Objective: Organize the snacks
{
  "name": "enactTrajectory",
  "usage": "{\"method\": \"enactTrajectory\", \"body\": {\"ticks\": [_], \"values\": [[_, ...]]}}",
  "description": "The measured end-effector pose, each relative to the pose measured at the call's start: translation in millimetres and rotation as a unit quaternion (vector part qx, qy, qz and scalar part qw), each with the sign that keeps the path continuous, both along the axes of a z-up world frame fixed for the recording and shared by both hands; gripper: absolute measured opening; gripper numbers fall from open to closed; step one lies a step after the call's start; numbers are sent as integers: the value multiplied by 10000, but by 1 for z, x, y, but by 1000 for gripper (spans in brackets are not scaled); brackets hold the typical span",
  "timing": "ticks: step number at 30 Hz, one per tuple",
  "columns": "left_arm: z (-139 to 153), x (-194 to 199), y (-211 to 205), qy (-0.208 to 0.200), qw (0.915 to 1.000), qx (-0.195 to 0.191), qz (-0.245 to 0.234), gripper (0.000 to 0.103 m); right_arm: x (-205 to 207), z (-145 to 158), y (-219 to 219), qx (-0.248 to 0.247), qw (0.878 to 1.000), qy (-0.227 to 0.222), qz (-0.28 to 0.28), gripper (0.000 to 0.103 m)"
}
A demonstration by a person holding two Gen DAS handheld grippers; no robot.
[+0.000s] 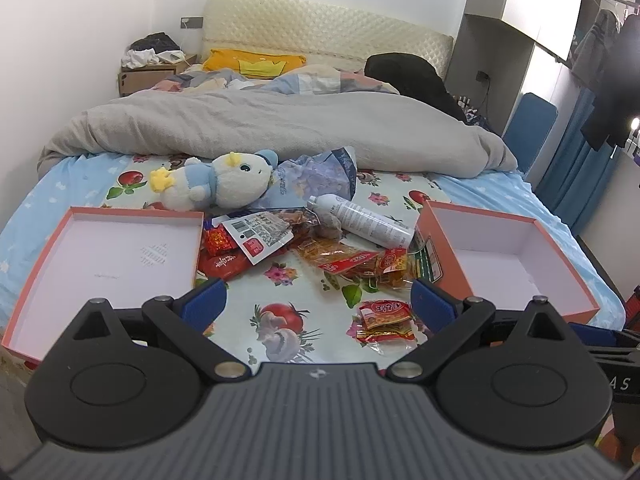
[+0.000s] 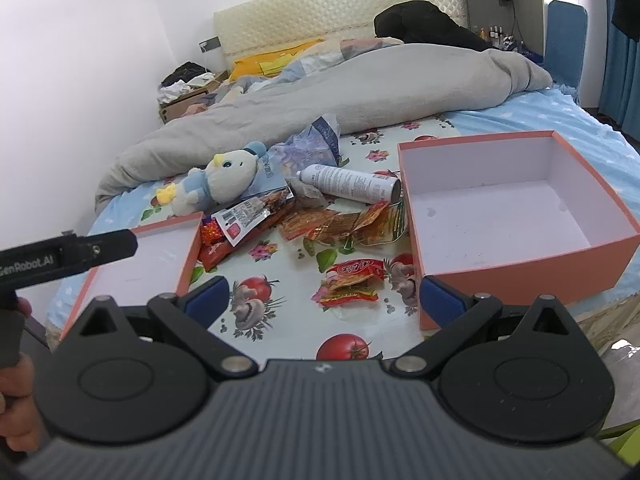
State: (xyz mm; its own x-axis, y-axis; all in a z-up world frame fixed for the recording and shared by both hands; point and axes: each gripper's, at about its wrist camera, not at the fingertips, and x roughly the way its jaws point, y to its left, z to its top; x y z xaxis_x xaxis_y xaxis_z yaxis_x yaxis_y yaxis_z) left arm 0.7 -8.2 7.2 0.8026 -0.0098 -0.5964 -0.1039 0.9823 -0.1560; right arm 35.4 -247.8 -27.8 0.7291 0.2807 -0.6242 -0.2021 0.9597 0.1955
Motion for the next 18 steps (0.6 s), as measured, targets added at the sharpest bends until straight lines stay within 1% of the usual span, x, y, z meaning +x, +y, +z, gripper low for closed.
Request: {"method": "enactTrajectory", "body": {"ticks": [11,18], "values": [[-7,3,2,137,9999,-32,20,100,-3,-9,-9,36,9999,93,-126,103],[-7,2,2,143,9999,-37,16,100,-3,-10,-7,40,9999,96,-122,103]]}}
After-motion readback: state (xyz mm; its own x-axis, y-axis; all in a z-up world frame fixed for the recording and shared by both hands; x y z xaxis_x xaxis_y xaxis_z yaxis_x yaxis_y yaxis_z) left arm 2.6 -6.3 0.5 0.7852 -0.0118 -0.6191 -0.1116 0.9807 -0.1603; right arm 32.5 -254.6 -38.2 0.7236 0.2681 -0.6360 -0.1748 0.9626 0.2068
